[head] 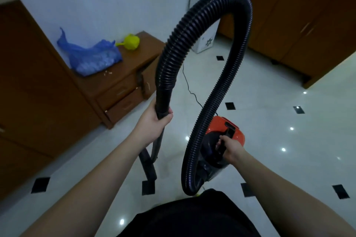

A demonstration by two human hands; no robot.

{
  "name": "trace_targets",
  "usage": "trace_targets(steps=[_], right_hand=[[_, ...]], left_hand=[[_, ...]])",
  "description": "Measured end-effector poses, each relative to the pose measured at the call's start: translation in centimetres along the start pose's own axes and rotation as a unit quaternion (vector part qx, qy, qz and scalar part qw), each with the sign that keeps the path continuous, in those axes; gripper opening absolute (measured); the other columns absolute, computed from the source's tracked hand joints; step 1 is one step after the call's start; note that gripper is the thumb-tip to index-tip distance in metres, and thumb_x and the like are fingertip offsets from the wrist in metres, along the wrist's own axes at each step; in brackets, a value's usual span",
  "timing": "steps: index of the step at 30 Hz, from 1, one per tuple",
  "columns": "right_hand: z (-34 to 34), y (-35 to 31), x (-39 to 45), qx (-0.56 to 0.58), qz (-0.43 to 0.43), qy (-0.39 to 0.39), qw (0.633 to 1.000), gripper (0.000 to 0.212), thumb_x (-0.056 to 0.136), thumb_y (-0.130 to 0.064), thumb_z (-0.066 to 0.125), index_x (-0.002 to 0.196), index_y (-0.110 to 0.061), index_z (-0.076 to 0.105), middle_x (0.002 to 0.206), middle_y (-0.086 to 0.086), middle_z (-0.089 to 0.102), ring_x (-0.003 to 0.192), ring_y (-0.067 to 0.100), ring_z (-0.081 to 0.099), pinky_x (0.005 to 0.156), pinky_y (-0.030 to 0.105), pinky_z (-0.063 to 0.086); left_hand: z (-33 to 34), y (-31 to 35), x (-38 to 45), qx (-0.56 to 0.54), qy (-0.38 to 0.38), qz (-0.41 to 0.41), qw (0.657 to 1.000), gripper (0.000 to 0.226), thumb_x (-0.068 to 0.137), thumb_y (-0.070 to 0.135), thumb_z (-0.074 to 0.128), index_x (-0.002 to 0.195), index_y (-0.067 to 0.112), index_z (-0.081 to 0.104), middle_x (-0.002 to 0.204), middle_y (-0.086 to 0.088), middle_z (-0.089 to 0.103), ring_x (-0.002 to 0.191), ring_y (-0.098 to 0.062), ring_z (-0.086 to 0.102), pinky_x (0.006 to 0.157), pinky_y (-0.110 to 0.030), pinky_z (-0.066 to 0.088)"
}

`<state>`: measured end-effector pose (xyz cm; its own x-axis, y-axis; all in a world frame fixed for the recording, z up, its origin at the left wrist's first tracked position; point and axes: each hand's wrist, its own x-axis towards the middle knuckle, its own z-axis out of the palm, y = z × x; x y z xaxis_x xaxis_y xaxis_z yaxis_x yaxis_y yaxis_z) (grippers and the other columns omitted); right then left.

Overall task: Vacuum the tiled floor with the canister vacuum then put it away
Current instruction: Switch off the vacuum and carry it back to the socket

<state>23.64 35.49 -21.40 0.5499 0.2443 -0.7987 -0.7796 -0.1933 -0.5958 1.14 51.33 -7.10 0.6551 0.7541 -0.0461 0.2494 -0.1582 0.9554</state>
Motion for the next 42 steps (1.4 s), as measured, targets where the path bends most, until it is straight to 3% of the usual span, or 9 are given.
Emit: trace_targets(steps=[5,9,12,21,27,32,38,42], right_hand=[[-0.8,-3.5,0.3,0.012,-0.018,0.019,1.0,0.021,0.094,-0.003,0.051,0.074,-0.006,0.053,0.057,0.005,0.048,0.051,0.016,0.047,0.048,0.025,0.044],[-1.5,-7.3,2.4,-0.012,-0.011,0.035,0.999,0.023,0.093,-0.003,0.049,0.07,-0.008,0.052,0.052,0.004,0.049,0.049,0.017,0.046,0.047,0.027,0.042],[-2.3,-10.6,4.8,-0.035,0.001,0.032,0.999,0.025,0.092,-0.003,0.047,0.068,-0.009,0.05,0.057,0.006,0.047,0.05,0.02,0.045,0.049,0.03,0.038],[-5.7,-18.8,12.1,-0.045,0.035,0.034,0.998,0.025,0.092,-0.005,0.05,0.067,-0.009,0.051,0.058,0.007,0.05,0.052,0.02,0.047,0.051,0.03,0.038],[-6.3,-23.3,16.0,-0.048,0.041,0.063,0.996,0.024,0.091,-0.005,0.052,0.067,-0.009,0.052,0.052,0.005,0.05,0.048,0.02,0.047,0.048,0.027,0.041],[-4.9,-26.5,20.1,-0.038,0.04,0.106,0.993,0.026,0.089,-0.003,0.051,0.063,-0.009,0.05,0.043,0.003,0.046,0.044,0.017,0.043,0.04,0.023,0.039],[-3.1,-30.7,24.7,-0.046,0.017,0.169,0.984,0.026,0.088,-0.005,0.052,0.062,-0.009,0.05,0.055,0.006,0.045,0.047,0.017,0.043,0.042,0.025,0.04],[-2.7,-34.4,26.5,-0.002,-0.001,0.171,0.985,0.028,0.087,-0.003,0.047,0.062,-0.013,0.045,0.042,0.0,0.043,0.031,0.011,0.04,0.034,0.017,0.036]], left_hand=[[1.6,1.9,3.1,-0.014,-0.021,0.012,1.0,0.022,0.088,0.012,0.066,0.09,0.031,0.055,0.093,0.003,0.063,0.092,-0.012,0.06,0.083,-0.025,0.044],[3.9,3.5,7.0,-0.019,-0.028,0.023,0.999,0.038,0.086,0.006,0.065,0.083,0.043,0.055,0.094,-0.002,0.062,0.094,-0.018,0.059,0.091,-0.034,0.047],[6.0,4.8,10.7,-0.011,-0.03,0.019,0.999,0.035,0.086,0.008,0.066,0.086,0.041,0.055,0.095,-0.001,0.063,0.096,-0.018,0.06,0.096,-0.04,0.047],[13.5,6.7,19.9,-0.005,-0.008,-0.014,1.0,0.017,0.086,0.007,0.067,0.094,0.018,0.057,0.094,-0.005,0.062,0.091,-0.018,0.06,0.087,-0.033,0.05],[15.7,7.0,24.7,0.027,-0.012,-0.013,0.999,0.016,0.086,0.013,0.069,0.098,0.02,0.06,0.098,0.008,0.064,0.091,0.003,0.059,0.079,-0.018,0.045],[15.9,5.2,30.2,0.068,-0.049,-0.009,0.996,0.016,0.086,0.017,0.071,0.098,0.025,0.065,0.098,0.023,0.062,0.097,0.007,0.058,0.087,-0.02,0.047],[16.0,2.5,38.1,0.049,-0.059,-0.014,0.997,0.017,0.084,0.013,0.072,0.097,0.018,0.064,0.096,0.023,0.064,0.096,0.005,0.059,0.087,-0.019,0.046],[15.7,1.9,43.2,0.042,-0.065,-0.01,0.997,0.016,0.084,0.012,0.072,0.097,0.016,0.064,0.094,0.027,0.063,0.095,0.004,0.06,0.086,-0.021,0.047]])
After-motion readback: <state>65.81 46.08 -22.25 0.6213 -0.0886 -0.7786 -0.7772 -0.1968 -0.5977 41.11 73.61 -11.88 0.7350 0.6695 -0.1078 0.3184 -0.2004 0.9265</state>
